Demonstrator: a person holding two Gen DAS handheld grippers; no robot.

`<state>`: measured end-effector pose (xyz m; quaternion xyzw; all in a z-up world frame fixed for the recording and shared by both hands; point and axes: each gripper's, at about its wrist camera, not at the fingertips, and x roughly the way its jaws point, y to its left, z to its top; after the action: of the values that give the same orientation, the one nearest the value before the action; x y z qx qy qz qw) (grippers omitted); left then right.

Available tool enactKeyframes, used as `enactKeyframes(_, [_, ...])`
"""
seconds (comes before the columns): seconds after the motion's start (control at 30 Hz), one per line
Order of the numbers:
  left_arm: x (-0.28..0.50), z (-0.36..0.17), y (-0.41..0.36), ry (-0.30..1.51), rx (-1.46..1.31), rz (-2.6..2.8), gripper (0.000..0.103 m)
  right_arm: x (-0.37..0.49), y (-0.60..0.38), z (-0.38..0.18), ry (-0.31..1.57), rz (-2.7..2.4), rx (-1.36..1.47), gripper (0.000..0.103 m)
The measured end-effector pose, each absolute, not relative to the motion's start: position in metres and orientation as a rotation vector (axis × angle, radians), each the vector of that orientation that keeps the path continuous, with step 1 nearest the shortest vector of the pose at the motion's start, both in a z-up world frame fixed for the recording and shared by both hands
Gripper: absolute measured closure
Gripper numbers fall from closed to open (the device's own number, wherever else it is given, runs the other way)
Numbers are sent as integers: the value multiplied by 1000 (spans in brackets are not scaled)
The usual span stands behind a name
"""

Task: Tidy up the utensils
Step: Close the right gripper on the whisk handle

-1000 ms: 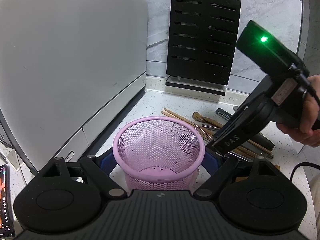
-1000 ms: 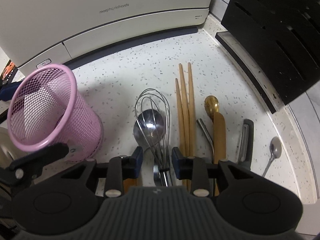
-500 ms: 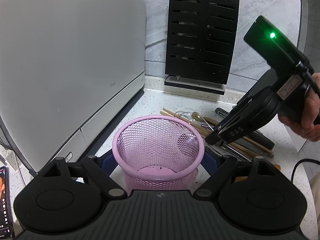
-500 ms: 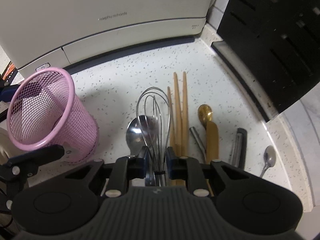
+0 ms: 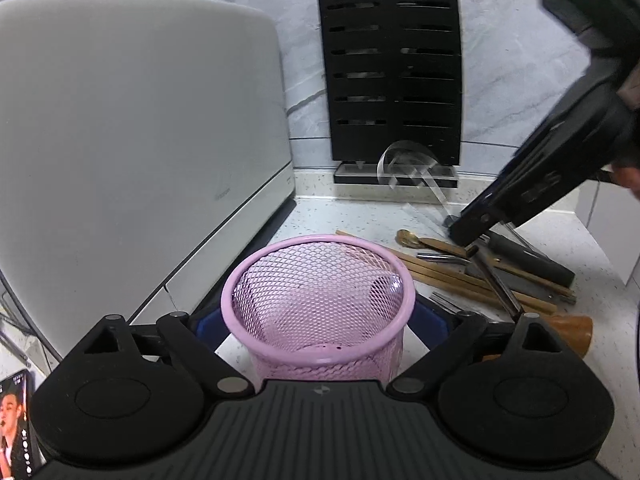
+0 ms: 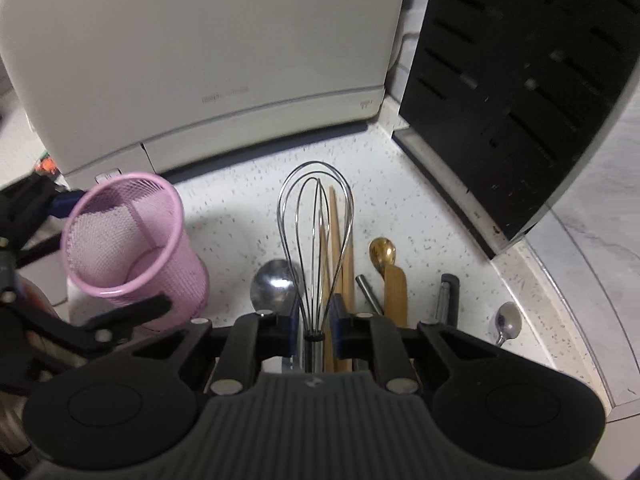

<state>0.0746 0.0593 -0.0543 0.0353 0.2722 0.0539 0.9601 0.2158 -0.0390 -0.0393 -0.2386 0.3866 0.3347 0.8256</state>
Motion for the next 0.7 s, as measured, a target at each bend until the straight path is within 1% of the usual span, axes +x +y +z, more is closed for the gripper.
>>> enactKeyframes(0.17, [78, -52, 66, 538, 12, 104, 0, 203, -51, -19, 753, 734, -453, 90])
enactKeyframes(0.2, [78, -51, 67, 540, -3, 98, 0, 201, -53, -14, 737, 737, -443, 96])
enactKeyframes(0.3, [81, -50, 67, 549, -8, 83, 0, 194, -59, 3, 681, 753, -397, 96])
enactKeyframes(0.33, [82, -49, 66, 550, -6, 76, 0, 192, -60, 8, 665, 761, -384, 97])
enactKeyframes(0.37, [84, -49, 65, 553, -5, 67, 0, 191, -61, 13, 649, 767, -374, 103])
enactKeyframes(0.5, [89, -48, 64, 559, -12, 52, 0, 184, -66, 25, 599, 787, -333, 103])
enactKeyframes(0.7, [93, -46, 67, 576, -39, 62, 0, 192, -67, 20, 636, 787, -312, 103])
